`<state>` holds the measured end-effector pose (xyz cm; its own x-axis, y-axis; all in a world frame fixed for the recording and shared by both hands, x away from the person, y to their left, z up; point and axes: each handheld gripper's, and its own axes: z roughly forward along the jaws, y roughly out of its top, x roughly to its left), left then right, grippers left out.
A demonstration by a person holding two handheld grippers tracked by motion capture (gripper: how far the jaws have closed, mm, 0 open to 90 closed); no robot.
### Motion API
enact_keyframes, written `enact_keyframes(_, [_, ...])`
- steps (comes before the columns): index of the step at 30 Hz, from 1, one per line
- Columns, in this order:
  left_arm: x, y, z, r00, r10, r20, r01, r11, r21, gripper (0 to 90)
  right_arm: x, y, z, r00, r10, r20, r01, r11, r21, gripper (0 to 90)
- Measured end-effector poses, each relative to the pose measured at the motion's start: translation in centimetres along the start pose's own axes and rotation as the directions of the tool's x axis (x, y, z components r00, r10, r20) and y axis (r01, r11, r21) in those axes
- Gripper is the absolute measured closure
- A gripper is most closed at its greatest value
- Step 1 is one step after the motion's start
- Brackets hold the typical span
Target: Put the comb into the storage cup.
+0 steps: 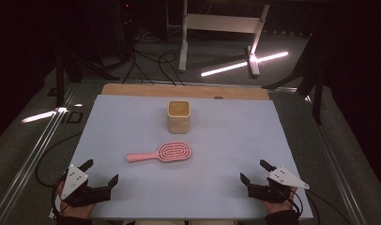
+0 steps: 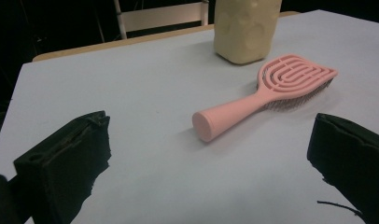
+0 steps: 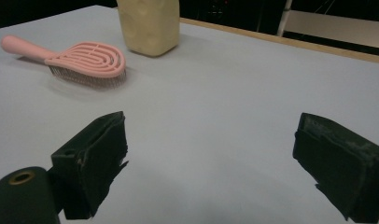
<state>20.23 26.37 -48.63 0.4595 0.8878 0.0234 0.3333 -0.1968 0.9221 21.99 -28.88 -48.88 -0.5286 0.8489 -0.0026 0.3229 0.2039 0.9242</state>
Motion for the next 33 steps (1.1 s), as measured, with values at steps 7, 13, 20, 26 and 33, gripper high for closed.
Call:
enact_keyframes(7, [-0.1,0.1,0.2,1.0,0.008,0.0,-0.008,1.0,0.002,0.0,-0.1,-0.2,0.3,1.0,0.002,0.004,-0.002,1.0,0.006,9.5])
enact_keyframes(13, [-0.1,0.0,0.3,0.9999,0.01,-0.003,-0.01,0.9999,0.008,0.0,0.0,-0.1,0.4,1.0,0.003,-0.001,-0.003,1.0,0.002,9.5])
enact_keyframes(20, [-0.2,0.0,0.6,0.9998,0.019,-0.01,-0.019,0.9996,0.02,0.0,0.1,-0.1,0.5,1.0,0.005,-0.001,-0.005,1.0,0.001,9.5])
enact_keyframes(26, [0.0,0.0,0.6,0.9997,0.003,-0.026,-0.003,0.9998,0.018,0.0,0.0,-0.2,0.6,1.0,0.006,0.006,-0.006,1.0,0.005,9.5])
enact_keyframes(33, [0.5,1.6,0.8,0.9995,0.006,-0.03,-0.006,1.0,-0.002,0.0,-0.4,-0.2,0.5,0.9991,0.035,0.022,-0.035,0.999,0.002,9.5])
